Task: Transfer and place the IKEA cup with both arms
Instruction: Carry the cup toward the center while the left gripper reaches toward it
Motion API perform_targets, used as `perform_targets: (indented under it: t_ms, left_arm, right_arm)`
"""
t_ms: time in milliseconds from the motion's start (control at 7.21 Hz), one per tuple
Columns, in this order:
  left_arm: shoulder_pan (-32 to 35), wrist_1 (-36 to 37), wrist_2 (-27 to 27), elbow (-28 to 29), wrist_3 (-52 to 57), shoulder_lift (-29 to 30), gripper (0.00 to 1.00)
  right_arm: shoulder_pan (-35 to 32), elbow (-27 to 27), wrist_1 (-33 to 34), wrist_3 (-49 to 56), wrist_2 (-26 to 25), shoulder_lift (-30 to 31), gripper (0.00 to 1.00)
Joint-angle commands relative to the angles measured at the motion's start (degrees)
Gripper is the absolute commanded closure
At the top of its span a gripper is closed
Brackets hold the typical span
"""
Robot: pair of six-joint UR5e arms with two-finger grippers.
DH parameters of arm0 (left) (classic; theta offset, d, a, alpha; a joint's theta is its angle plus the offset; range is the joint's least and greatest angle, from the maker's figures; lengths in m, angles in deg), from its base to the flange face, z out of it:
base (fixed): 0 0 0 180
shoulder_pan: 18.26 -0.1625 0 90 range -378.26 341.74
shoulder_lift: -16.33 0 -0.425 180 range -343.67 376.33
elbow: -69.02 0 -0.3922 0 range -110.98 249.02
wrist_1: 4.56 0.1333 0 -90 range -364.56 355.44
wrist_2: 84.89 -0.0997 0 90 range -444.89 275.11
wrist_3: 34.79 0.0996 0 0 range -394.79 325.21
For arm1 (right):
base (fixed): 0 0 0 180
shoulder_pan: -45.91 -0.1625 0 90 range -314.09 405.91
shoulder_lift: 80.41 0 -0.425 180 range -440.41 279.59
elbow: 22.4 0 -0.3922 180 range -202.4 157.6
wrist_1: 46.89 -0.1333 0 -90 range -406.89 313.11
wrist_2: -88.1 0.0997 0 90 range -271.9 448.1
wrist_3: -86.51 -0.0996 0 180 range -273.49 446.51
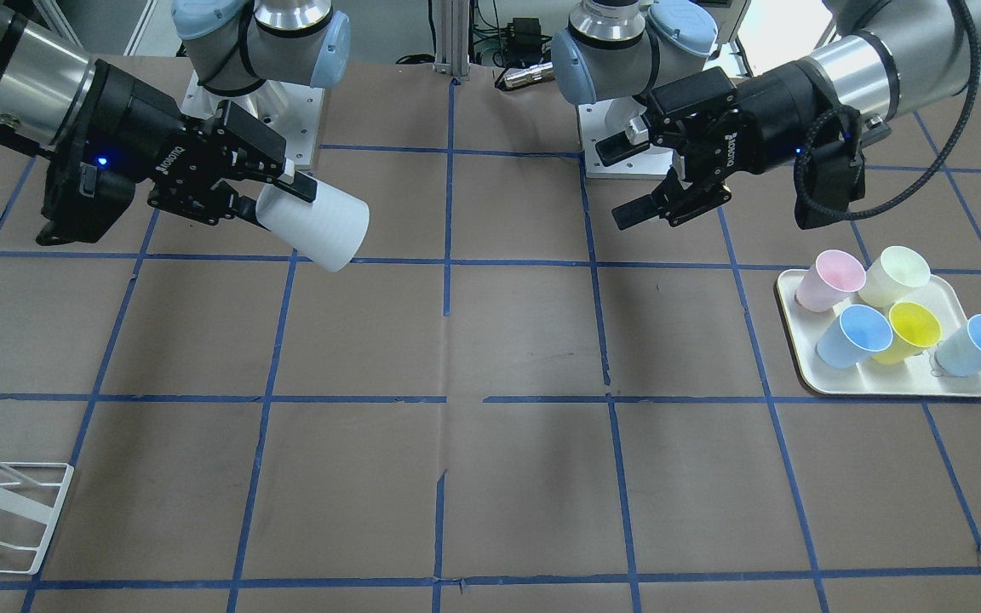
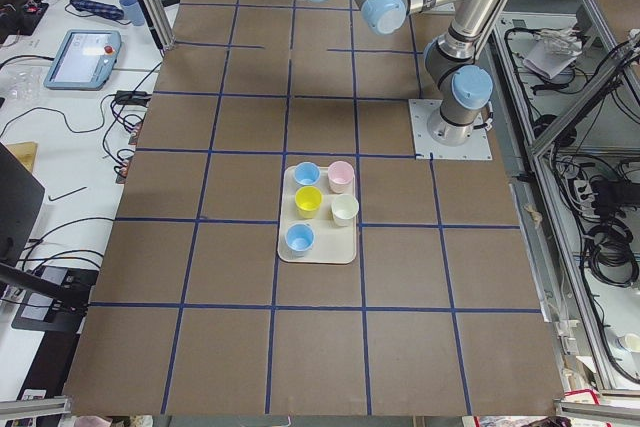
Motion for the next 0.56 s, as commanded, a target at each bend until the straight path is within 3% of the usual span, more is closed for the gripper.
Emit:
perform_targets:
  t_ms: [0, 416]
  left_arm:
    - [1.09, 13.17, 6.20, -5.74, -0.31, 0.87, 0.00]
    - [6.63, 29.19, 5.76, -7.25, -4.43, 1.75, 0.00]
  right_arm:
    - [0.06, 5.86, -0.14, 0.66, 16.65, 0.06, 0.58]
    - [-0.29, 17.36, -1.28, -0.65, 34.18, 4.43, 0.57]
